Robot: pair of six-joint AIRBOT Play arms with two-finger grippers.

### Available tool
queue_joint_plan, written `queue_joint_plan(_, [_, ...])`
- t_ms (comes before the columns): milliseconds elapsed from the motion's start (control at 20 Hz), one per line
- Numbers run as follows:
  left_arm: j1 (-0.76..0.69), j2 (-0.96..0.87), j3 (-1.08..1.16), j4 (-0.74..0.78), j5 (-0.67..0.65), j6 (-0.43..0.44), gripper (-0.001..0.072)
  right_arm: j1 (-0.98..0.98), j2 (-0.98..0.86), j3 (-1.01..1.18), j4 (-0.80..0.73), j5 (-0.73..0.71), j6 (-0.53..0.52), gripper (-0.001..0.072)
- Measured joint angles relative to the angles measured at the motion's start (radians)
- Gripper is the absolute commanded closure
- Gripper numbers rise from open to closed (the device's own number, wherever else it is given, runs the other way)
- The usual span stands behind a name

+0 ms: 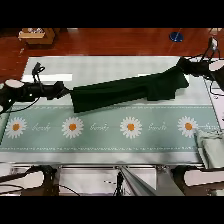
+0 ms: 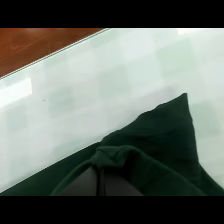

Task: Fold the shirts.

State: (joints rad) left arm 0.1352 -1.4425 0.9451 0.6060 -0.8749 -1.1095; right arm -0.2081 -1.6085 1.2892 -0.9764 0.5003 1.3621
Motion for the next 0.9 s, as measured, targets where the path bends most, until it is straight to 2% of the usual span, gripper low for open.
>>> queue_joint_plan(150, [-0.011, -0.092, 0.061, -0.003, 0.005, 0.0, 0.0687, 0.002, -0.04, 0.002, 0.0, -0.023, 0.001, 0.0687])
queue_joint_plan(200, [-0.013, -0.114, 0.075, -0.003, 0.006, 0.0, 0.0658, 0.003, -0.048, 0.002, 0.0, -0.025, 0.002, 0.0607])
queue_joint_plan(250, [-0.014, -0.134, 0.087, -0.004, 0.009, 0.001, 0.0518, 0.003, -0.054, 0.003, 0.0, -0.025, 0.004, 0.0408])
queue_joint_plan(300, [-0.014, -0.147, 0.096, -0.004, 0.014, 0.001, 0.0344, 0.003, -0.058, 0.005, 0.0, -0.022, 0.003, 0.0332])
queue_joint_plan(350, [-0.014, -0.156, 0.105, -0.004, 0.013, 0.001, 0.0254, 0.002, -0.058, 0.01, -0.009, -0.011, -0.003, 0.033])
queue_joint_plan(400, [-0.01, -0.162, 0.115, -0.005, 0.012, 0.001, 0.0254, -0.001, -0.055, 0.022, -0.027, 0.002, -0.01, 0.0282])
queue_joint_plan(450, [-0.003, -0.166, 0.127, -0.005, 0.006, 0.003, 0.0254, -0.006, -0.049, 0.042, -0.06, 0.027, -0.017, 0.0168])
queue_joint_plan(550, [0.02, -0.167, 0.162, -0.004, -0.029, 0.006, 0.0254, -0.023, -0.04, 0.1, -0.155, 0.087, -0.019, 0.0108])
queue_joint_plan(750, [0.063, -0.158, 0.233, -0.004, -0.147, 0.019, 0.0255, -0.097, -0.047, 0.242, -0.311, 0.257, 0.005, 0.01])
queue_joint_plan(900, [0.072, -0.15, 0.259, -0.003, -0.216, 0.023, 0.0255, -0.179, -0.093, 0.298, -0.246, 0.404, 0.0, 0.0101])
